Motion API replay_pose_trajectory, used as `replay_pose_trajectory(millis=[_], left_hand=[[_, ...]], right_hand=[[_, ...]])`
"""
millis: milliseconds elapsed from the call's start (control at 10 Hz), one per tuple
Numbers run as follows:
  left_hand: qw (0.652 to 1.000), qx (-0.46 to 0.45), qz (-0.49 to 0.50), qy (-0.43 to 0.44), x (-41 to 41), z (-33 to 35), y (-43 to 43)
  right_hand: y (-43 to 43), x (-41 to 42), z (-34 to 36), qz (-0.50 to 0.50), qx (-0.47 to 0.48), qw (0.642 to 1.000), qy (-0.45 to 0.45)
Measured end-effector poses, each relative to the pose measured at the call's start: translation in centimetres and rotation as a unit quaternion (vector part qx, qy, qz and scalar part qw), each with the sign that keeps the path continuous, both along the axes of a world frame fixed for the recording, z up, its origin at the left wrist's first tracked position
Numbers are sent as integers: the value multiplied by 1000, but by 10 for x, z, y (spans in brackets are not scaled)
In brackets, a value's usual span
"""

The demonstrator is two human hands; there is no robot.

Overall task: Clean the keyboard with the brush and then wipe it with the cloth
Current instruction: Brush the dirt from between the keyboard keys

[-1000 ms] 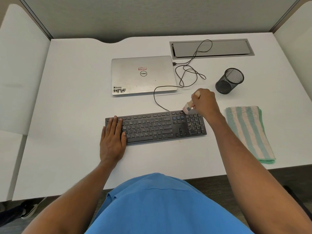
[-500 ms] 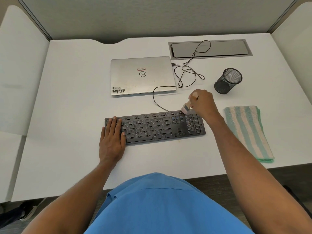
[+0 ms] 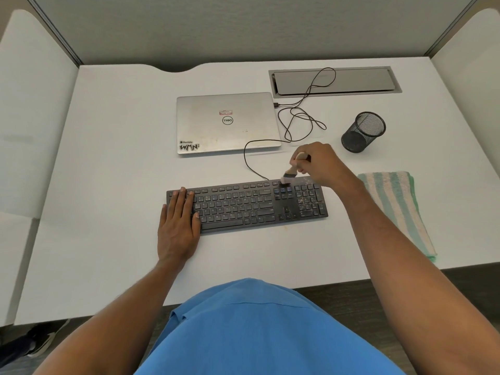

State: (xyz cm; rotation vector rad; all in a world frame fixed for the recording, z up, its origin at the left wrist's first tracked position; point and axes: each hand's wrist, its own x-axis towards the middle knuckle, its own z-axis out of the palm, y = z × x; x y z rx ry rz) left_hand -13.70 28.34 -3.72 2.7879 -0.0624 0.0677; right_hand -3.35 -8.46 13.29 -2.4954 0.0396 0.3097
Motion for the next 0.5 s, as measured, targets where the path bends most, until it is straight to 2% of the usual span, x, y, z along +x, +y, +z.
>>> replay_pose_trajectory(millis=[100, 300, 500], left_hand=[[1000, 0, -1, -1, 0, 0, 0], [1000, 1, -1, 0, 0, 0, 0], [1000, -1, 0, 0, 0, 0, 0]], right_hand=[[-2, -1, -4, 15, -12, 1000, 22], [-22, 4, 1, -19, -70, 997, 42], [-9, 6, 1, 15, -26, 999, 20]])
